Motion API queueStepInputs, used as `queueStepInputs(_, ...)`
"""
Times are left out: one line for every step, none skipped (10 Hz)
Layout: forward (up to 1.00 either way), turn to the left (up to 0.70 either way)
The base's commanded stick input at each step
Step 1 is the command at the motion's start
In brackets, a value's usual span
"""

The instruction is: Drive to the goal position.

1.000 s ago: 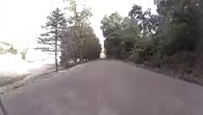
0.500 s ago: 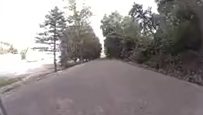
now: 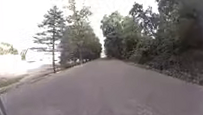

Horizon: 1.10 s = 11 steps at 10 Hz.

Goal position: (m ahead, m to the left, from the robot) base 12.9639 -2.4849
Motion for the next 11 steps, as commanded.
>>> queueStepInputs(0.7, 0.0)
queueStepInputs(0.7, 0.0)
queueStepInputs(0.7, 0.0)
queueStepInputs(0.7, 0.0)
queueStepInputs(0.7, 0.0)
queueStepInputs(0.7, 0.0)
queueStepInputs(0.7, 0.0)
queueStepInputs(0.7, 0.0)
queueStepInputs(0.7, 0.0)
queueStepInputs(0.7, -0.03)
queueStepInputs(0.7, -0.06)
